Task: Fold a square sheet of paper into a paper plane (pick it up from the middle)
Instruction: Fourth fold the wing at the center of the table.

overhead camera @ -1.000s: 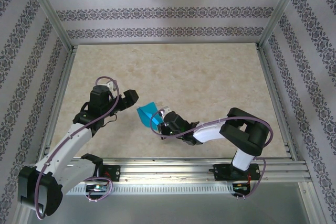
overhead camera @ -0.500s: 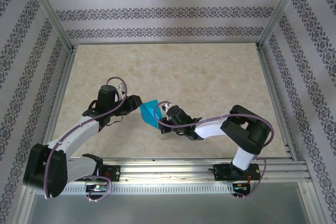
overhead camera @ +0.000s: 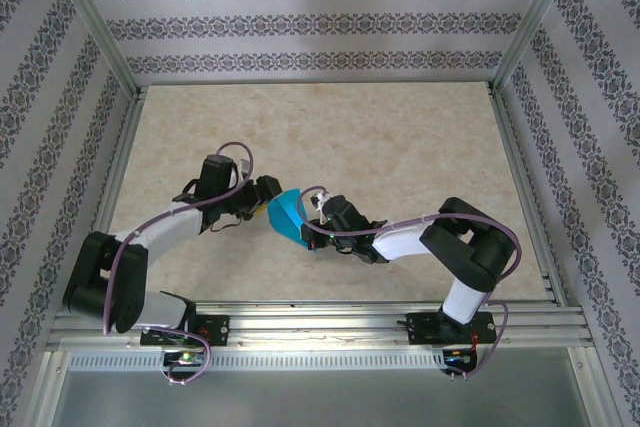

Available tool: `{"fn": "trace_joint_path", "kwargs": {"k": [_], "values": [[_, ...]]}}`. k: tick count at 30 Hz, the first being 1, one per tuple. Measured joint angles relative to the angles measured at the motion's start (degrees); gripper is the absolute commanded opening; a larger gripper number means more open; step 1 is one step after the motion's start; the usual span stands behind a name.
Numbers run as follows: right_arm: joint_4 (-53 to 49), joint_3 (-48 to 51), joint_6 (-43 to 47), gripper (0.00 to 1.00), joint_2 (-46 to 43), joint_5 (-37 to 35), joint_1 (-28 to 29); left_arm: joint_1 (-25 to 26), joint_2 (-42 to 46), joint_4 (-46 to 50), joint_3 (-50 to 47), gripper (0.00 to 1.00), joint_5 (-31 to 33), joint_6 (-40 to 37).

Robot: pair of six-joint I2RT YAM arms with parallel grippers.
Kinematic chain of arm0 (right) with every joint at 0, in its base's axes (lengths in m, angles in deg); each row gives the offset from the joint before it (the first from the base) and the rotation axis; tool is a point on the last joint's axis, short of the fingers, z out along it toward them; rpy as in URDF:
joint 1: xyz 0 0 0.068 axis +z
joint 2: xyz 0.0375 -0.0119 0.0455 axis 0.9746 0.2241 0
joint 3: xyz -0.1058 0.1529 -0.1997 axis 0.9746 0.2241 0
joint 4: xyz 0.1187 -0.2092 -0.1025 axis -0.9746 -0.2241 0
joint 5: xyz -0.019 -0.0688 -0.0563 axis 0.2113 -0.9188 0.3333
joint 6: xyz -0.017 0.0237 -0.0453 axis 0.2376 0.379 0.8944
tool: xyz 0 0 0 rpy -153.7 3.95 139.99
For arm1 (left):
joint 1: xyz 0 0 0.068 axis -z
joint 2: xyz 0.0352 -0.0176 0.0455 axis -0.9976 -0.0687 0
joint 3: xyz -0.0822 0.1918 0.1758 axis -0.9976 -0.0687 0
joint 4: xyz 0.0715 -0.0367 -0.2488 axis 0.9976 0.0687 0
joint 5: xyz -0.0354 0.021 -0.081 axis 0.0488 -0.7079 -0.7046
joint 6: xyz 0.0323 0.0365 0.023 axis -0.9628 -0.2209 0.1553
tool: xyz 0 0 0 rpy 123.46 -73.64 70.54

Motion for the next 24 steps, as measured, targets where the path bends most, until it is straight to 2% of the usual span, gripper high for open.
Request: {"fn": "trace_joint_path", "kwargs": {"k": [7,15,17,24], "values": [[0.9,0.9,5.7,0.01,-1.8,-2.1,0.2,0.0,-7.1,4.3,5.8,0.74,0.6,2.6],[2.0,1.4,13.4,0.02,-2.3,-4.7,2.8,0.1,-9.5,8.4,7.4,0.7,1.9,4.8],[2.3,1.9,15.5,0.03,-2.3,-5.3,3.6,0.1,-10.0,8.6,8.0,0.67,1.9,5.2],[3.1,2.5,21.2,0.04,-2.3,-7.5,5.4,0.1,-10.2,8.8,8.3,0.43,1.9,6.3]]}}
